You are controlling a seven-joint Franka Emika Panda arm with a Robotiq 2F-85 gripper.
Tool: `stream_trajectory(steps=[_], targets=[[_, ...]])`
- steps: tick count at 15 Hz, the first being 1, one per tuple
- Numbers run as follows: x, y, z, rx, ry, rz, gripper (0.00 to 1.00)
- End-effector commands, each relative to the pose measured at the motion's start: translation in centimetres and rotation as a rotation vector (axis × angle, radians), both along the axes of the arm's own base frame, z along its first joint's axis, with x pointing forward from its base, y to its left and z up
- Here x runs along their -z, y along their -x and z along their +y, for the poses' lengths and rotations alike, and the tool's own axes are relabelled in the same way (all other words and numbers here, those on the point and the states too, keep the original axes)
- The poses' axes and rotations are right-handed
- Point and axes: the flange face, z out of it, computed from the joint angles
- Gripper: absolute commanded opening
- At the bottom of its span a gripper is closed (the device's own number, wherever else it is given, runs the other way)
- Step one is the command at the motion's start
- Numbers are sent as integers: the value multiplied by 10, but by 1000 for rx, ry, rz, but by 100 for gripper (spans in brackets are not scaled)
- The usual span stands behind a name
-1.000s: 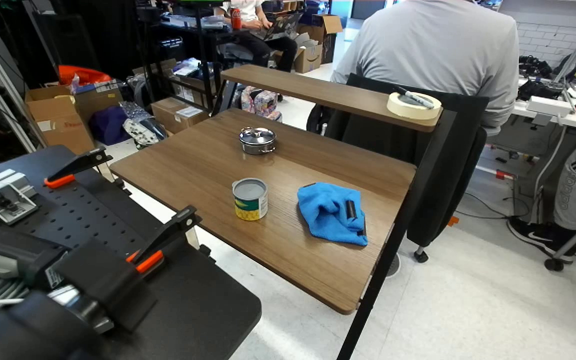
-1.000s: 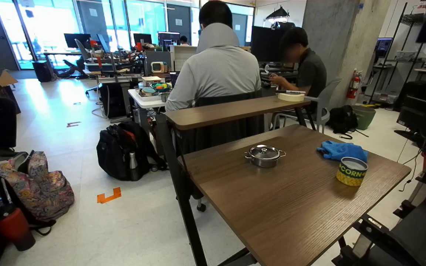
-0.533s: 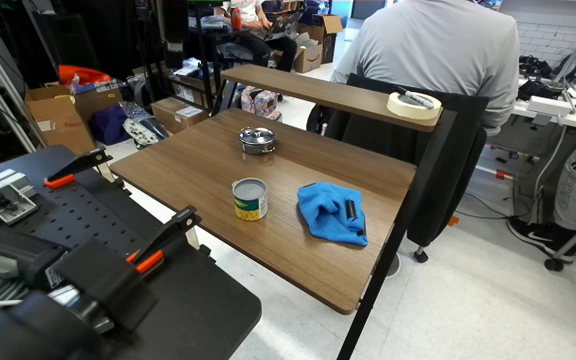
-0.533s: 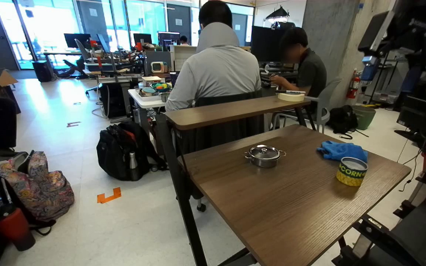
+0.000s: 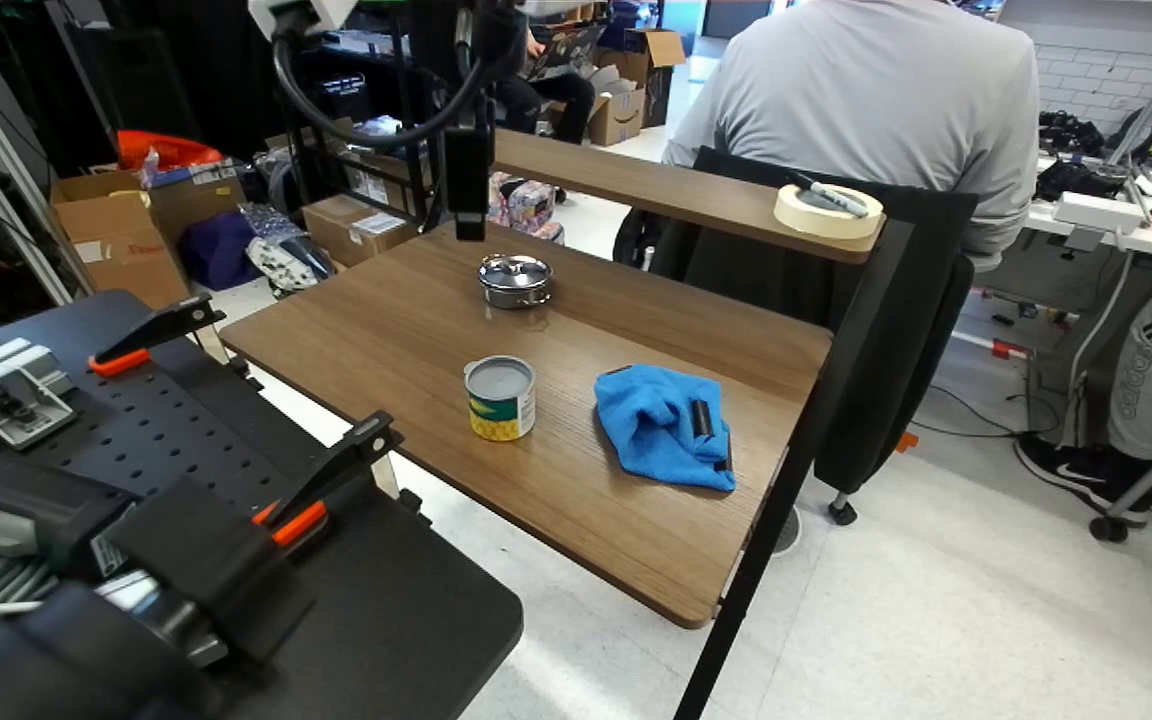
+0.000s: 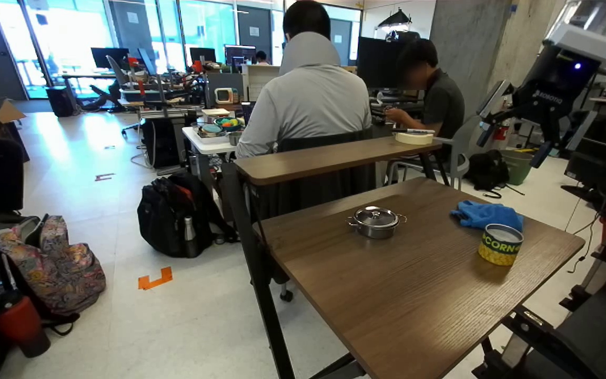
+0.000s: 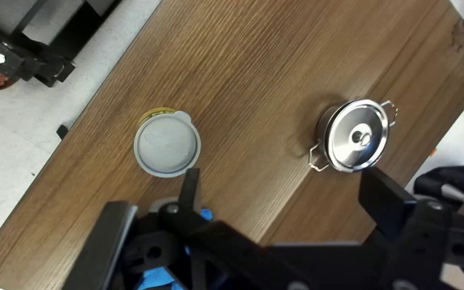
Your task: Put the can on the right side of the pot
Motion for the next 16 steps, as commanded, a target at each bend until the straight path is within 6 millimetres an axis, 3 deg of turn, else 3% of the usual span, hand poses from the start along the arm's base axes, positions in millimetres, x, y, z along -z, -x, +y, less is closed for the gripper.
stream_trajectory(steps=[1, 5, 10, 16], targets=[[30, -7, -22, 152, 12, 9, 100], [71, -6, -33, 241, 31, 86, 100], [118, -12, -29, 301, 51, 177, 100], [151, -9, -28, 340, 111, 251, 100]])
